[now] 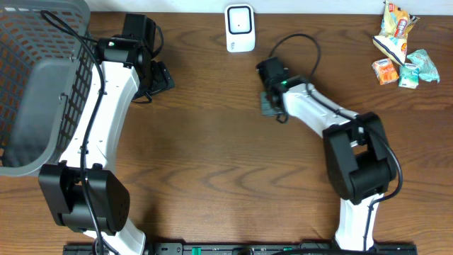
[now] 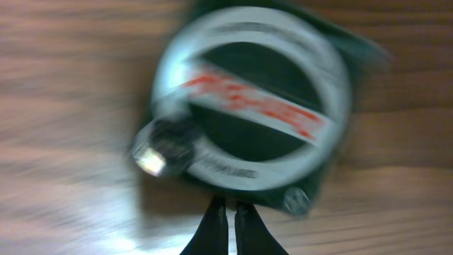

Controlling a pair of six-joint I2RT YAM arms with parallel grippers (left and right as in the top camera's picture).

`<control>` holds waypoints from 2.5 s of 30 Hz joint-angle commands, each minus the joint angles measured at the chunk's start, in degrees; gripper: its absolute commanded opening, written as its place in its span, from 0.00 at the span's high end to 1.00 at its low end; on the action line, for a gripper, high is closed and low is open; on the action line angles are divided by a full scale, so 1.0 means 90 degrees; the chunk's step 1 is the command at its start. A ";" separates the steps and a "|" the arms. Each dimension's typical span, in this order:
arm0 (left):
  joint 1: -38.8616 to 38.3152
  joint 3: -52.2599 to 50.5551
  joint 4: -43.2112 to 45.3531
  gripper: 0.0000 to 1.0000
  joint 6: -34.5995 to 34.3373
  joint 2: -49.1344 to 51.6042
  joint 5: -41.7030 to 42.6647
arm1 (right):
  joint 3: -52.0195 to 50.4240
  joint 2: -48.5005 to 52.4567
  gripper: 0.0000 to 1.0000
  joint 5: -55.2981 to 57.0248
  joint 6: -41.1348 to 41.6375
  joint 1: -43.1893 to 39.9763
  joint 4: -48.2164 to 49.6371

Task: Scan the item barcode
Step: 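Lower the right gripper onto the green Zam-Buk tin and grasp it, then lift the Zam-Buk tin and raise it to the white scanner face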

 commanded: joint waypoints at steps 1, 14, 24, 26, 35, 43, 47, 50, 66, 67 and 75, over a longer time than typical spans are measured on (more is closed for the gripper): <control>0.0022 0.0022 -0.0022 0.02 0.0109 -0.0032 -0.0080 | -0.0024 -0.0663 0.99 0.0464 -0.0245 -0.0357 0.0010; 0.0022 0.0022 -0.0022 0.02 0.0109 -0.0032 -0.0080 | -0.0022 -0.1090 0.24 -0.0641 -0.0274 -0.0653 0.1307; 0.0022 0.0022 -0.0022 0.02 0.0109 -0.0032 -0.0080 | -0.0022 -0.0024 0.08 -0.0942 -0.1105 -0.0661 0.2033; 0.0022 0.0022 -0.0022 0.02 0.0109 -0.0032 -0.0080 | -0.0022 0.0029 0.11 -0.0942 -0.1105 -0.0661 0.2028; 0.0022 0.0022 -0.0022 0.02 0.0109 -0.0032 -0.0080 | -0.0034 0.0075 0.23 -0.0947 -0.1105 -0.0658 0.1826; 0.0022 0.0022 -0.0022 0.02 0.0109 -0.0032 -0.0080 | -0.0034 0.0527 0.27 -0.0947 -0.1103 -0.0644 0.1749; 0.0022 0.0022 -0.0022 0.02 0.0109 -0.0032 -0.0080 | -0.0032 0.0571 0.33 -0.0952 -0.1100 -0.0641 0.1751; 0.0022 0.0022 -0.0022 0.02 0.0109 -0.0032 -0.0080 | -0.0032 0.0559 0.44 -0.0957 -0.1076 -0.0641 0.1736; 0.0022 0.0022 -0.0022 0.02 0.0109 -0.0032 -0.0080 | -0.0024 -0.0367 0.47 -0.3264 -0.0204 -0.0670 0.1178; 0.0022 0.0022 -0.0022 0.02 0.0109 -0.0032 -0.0080 | -0.0024 -0.0444 0.47 -0.3701 -0.0058 -0.0702 0.1105; 0.0022 0.0022 -0.0022 0.02 0.0109 -0.0032 -0.0080 | -0.0024 -0.0542 0.46 -0.7014 0.0823 -0.0940 0.1163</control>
